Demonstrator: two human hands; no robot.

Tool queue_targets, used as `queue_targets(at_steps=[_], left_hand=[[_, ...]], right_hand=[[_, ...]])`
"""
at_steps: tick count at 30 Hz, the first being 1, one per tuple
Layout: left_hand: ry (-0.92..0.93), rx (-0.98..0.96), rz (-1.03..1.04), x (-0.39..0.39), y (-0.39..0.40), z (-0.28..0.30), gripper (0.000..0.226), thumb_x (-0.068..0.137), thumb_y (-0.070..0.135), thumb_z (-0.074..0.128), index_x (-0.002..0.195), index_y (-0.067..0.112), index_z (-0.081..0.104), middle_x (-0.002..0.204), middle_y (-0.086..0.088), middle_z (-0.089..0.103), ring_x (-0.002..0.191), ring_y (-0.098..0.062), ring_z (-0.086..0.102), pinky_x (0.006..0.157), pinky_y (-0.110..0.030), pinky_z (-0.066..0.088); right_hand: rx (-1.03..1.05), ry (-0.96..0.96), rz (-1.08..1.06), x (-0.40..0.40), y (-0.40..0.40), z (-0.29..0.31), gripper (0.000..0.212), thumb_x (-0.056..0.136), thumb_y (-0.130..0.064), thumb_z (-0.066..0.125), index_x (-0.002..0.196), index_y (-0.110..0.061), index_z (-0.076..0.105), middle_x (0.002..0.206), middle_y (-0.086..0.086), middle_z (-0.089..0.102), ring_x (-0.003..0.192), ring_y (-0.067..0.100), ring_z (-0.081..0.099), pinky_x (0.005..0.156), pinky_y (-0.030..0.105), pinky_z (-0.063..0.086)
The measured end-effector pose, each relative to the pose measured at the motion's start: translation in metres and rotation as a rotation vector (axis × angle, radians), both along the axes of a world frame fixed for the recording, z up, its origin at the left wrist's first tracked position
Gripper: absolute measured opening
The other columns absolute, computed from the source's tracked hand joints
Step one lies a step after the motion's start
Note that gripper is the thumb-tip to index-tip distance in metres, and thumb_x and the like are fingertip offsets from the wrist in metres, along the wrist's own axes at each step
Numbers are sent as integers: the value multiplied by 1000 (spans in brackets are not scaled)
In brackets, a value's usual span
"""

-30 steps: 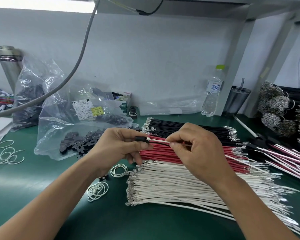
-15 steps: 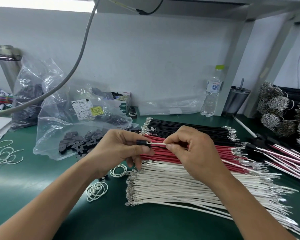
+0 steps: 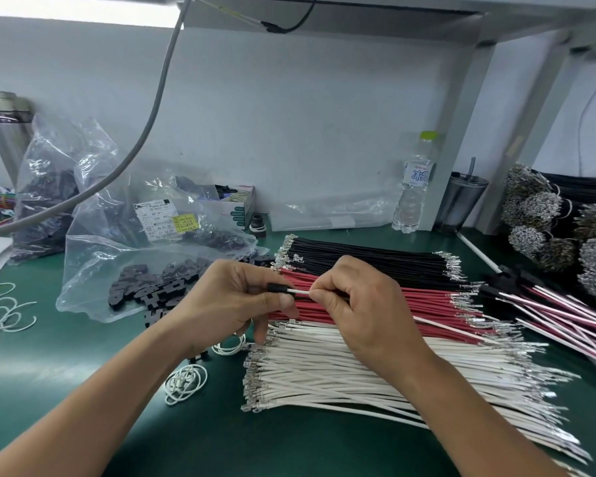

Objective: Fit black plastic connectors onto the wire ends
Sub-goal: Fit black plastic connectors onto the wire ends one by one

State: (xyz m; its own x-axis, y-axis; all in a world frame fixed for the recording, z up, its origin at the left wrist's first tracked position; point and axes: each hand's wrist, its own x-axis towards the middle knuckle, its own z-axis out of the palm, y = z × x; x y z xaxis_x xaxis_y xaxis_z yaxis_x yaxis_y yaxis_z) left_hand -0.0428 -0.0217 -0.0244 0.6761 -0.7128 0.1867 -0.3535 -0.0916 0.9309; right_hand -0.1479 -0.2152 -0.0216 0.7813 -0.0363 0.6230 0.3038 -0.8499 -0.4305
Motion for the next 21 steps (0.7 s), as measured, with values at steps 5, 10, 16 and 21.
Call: queue_targets(at_steps=[5, 10, 16, 21], left_hand=[[-19, -34, -28, 0, 1, 3, 19, 85, 36, 77, 101, 26, 81, 93, -7, 81, 47, -18, 66, 41, -23, 41], [-1, -71, -14, 1, 3, 3, 20, 84, 32, 78, 101, 23, 81, 93, -9, 80, 47, -21, 66, 42, -24, 41], [43, -231, 14, 7, 2, 9, 24, 83, 27, 78, 102, 13, 80, 92, -16, 79, 49, -20, 64, 45, -22, 47], [142, -345, 45, 17, 17, 13, 38, 75, 32, 89, 105, 10, 80, 91, -18, 78, 52, -20, 64, 45, -23, 48]], right_hand=[[-40, -97, 11, 2, 7, -1, 13, 96, -24, 66, 87, -15, 69, 82, -11, 53, 72, 7, 52, 64, 32, 47], [-124, -111, -19, 1, 3, 2, 24, 100, -36, 57, 89, -19, 69, 84, -13, 54, 72, 6, 53, 61, 29, 47], [-233, -195, -161, 1, -13, 13, 25, 100, -46, 52, 93, -28, 67, 90, -18, 56, 86, 4, 48, 69, 19, 38], [-167, 6, -126, -1, -32, 2, 31, 100, -56, 40, 97, -37, 65, 86, -23, 55, 81, 0, 55, 64, 22, 39]])
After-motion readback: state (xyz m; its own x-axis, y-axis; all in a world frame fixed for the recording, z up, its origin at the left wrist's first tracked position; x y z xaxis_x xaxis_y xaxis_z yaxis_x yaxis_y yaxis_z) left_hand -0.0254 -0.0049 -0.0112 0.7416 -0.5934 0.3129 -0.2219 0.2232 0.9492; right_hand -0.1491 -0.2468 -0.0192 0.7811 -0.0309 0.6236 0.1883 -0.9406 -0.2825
